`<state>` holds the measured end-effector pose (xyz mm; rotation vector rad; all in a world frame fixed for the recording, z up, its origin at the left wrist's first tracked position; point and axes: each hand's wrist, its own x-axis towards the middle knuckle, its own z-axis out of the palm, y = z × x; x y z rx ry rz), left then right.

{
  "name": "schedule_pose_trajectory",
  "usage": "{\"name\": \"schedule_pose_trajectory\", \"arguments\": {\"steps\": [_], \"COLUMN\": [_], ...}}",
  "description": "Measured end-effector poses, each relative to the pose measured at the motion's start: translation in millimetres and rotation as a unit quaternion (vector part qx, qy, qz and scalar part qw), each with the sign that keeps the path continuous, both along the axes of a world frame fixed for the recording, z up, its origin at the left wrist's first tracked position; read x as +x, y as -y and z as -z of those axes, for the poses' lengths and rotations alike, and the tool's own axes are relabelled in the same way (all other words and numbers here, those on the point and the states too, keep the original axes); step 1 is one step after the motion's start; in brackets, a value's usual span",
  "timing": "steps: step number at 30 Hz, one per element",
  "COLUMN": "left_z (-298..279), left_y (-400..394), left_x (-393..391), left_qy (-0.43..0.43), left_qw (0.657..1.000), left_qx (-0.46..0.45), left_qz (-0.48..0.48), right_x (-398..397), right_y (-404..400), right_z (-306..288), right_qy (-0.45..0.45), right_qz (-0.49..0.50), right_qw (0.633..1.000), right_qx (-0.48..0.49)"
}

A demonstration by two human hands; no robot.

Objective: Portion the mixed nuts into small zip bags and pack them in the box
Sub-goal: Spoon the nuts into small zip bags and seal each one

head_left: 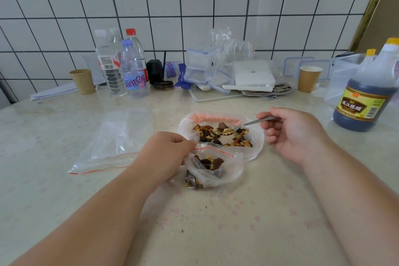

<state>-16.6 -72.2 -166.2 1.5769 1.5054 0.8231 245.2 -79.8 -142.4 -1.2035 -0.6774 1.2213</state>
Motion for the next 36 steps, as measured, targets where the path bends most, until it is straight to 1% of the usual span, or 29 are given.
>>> {"name": "schedule_pose_trajectory", "arguments": {"steps": [3, 6, 9, 11, 14, 17, 19, 20, 24, 27, 30, 36], "left_z": [0, 1, 3, 4, 4, 3, 3, 3, 3, 2, 1, 0], "left_y": [-1, -2, -2, -4, -4, -4, -4, -4, -4, -2, -1, -1], "left_x": [0, -1, -2, -2, -2, -2, -2, -2, -2, -2, -2, -1], "left_qy": [0.004, 0.012, 0.024, 0.029, 0.03, 0.035, 0.032, 0.03, 0.035, 0.036, 0.029, 0.027], "left_qw": [1.0, 1.0, 1.0, 1.0, 1.0, 0.999, 0.999, 1.0, 0.999, 0.999, 1.0, 1.0], "left_qx": [-0.001, -0.005, -0.008, -0.007, -0.007, -0.008, -0.005, -0.002, 0.001, 0.0, 0.003, 0.003], "left_qz": [0.0, 0.003, 0.004, 0.003, 0.003, 0.004, 0.003, 0.003, 0.006, 0.01, 0.008, 0.005], "right_x": [-5, -12, -15, -16, -19, -20, -19, -17, -9, -4, -1, -3], "right_y": [5, 10, 13, 16, 20, 22, 22, 22, 17, 14, 12, 12], "right_z": [-5, -5, -4, -4, -2, -1, -2, -3, -7, -9, -8, -7], "right_qy": [0.013, 0.073, 0.129, 0.17, 0.248, 0.289, 0.291, 0.281, 0.18, 0.151, 0.17, 0.249], "right_qz": [-0.066, -0.12, -0.156, -0.186, -0.244, -0.271, -0.259, -0.245, -0.171, -0.11, -0.058, -0.01], "right_qw": [0.998, 0.989, 0.974, 0.957, 0.918, 0.891, 0.893, 0.9, 0.945, 0.966, 0.975, 0.967], "right_qx": [0.015, 0.042, 0.103, 0.146, 0.191, 0.219, 0.227, 0.226, 0.213, 0.18, 0.13, 0.055]}}
